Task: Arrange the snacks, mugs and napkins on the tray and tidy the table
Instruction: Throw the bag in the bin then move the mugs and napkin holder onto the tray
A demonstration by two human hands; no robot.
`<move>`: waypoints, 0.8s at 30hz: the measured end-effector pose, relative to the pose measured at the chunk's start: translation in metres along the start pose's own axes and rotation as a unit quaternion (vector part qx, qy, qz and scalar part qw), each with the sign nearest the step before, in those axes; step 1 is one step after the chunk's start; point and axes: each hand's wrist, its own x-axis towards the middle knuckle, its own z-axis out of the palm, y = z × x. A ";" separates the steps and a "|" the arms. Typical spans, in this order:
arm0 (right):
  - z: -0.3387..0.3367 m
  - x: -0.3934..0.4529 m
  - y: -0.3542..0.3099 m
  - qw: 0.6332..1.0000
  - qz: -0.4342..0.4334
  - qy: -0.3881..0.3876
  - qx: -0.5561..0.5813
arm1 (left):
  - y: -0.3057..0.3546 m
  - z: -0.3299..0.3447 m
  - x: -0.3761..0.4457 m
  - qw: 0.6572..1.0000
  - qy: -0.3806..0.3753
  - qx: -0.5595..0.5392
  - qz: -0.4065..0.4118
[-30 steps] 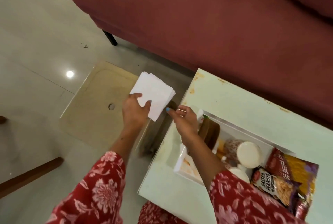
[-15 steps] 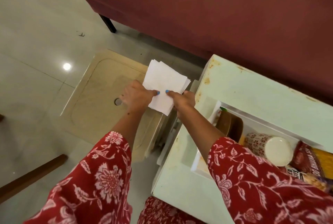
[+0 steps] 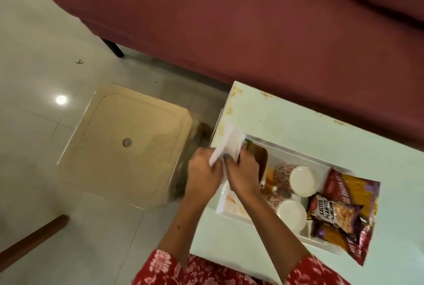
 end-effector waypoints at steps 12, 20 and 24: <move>-0.056 0.006 0.064 0.993 0.060 0.085 -0.059 | 0.026 0.078 -0.025 0.996 -0.039 0.064 -0.046; -0.049 0.018 0.073 0.994 0.048 0.089 -0.035 | 0.023 0.097 -0.017 0.989 -0.043 0.142 -0.015; -0.045 0.018 0.081 0.991 0.050 0.117 -0.038 | 0.023 0.098 -0.021 0.985 -0.021 0.168 0.017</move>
